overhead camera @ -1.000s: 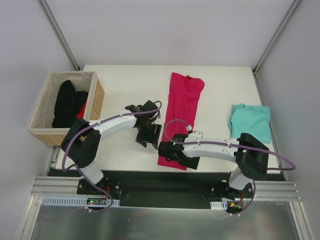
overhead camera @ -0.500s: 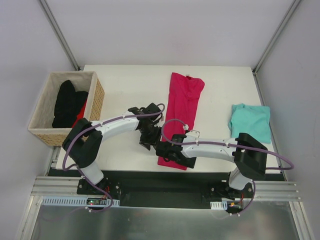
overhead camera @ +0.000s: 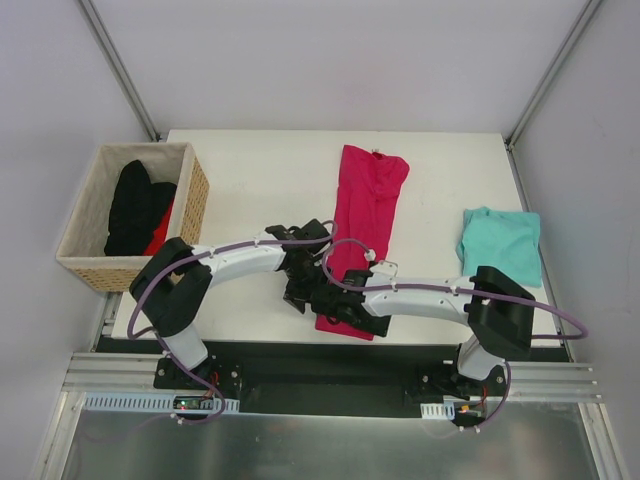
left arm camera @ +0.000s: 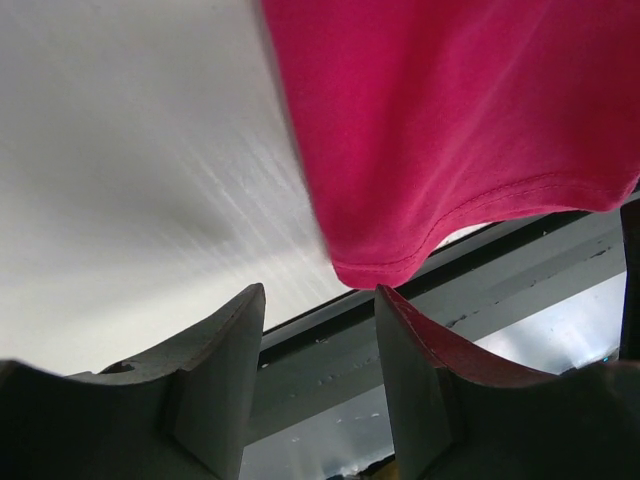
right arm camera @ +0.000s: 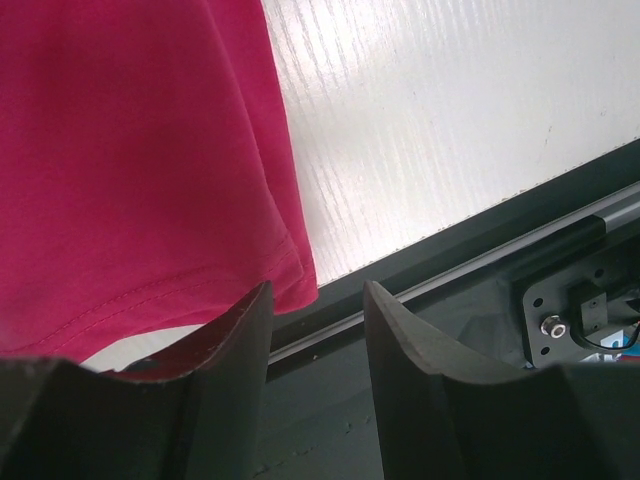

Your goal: Fold and stack the t-shirts

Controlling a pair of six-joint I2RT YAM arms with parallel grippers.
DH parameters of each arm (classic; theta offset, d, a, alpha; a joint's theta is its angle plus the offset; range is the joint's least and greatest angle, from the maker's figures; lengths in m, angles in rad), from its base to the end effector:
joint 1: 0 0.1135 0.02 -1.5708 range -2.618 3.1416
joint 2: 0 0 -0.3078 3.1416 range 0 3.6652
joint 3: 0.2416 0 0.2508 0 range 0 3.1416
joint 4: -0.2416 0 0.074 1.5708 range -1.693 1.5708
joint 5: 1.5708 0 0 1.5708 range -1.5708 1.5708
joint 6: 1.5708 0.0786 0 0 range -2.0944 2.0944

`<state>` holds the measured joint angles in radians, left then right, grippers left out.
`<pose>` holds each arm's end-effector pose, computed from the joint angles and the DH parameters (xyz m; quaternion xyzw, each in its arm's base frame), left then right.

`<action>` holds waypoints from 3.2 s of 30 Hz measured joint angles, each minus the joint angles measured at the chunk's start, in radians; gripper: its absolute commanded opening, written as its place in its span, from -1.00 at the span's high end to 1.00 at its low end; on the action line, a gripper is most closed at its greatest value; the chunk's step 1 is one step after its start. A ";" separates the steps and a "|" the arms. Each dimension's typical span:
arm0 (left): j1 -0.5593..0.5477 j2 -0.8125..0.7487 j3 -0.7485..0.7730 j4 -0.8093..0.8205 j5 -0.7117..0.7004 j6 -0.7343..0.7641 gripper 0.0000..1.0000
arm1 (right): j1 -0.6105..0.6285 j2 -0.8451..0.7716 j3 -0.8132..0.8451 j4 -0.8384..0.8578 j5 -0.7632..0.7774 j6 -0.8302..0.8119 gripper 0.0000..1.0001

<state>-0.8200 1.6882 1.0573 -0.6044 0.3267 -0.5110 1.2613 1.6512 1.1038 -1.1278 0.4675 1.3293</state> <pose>0.2114 -0.2636 0.1838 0.1765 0.9571 -0.2278 0.0306 0.1156 0.2453 0.2014 0.0210 0.9713 -0.1118 0.2088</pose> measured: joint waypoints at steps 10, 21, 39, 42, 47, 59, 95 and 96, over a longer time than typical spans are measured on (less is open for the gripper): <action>-0.026 0.051 0.006 0.015 0.006 -0.014 0.05 | 0.002 0.000 -0.046 0.047 -0.008 -0.007 0.12; -0.026 0.073 0.021 0.021 0.006 -0.021 0.04 | 0.002 0.000 -0.076 0.096 -0.026 -0.014 0.12; -0.032 0.081 0.023 0.023 0.006 -0.026 0.04 | 0.002 0.000 -0.120 0.151 -0.054 -0.016 0.12; -0.032 0.081 0.023 0.023 0.006 -0.028 0.04 | 0.002 0.002 -0.120 0.160 -0.056 -0.025 0.13; -0.032 0.081 0.023 0.023 0.006 -0.029 0.05 | 0.002 0.013 -0.120 0.174 -0.057 -0.033 0.12; -0.032 0.081 0.023 0.023 0.006 -0.037 0.04 | 0.001 0.019 -0.125 0.208 -0.063 -0.033 0.23; -0.060 0.128 0.033 0.025 0.023 -0.076 1.00 | -0.005 -0.018 -0.170 0.278 -0.064 -0.006 0.98; -0.061 0.130 0.036 0.025 0.029 -0.075 1.00 | -0.005 -0.018 -0.170 0.278 -0.064 -0.006 0.98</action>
<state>-0.8810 1.8179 1.0931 -0.5793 0.3561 -0.5861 1.2560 1.6333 0.9340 -0.8494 0.4034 1.3231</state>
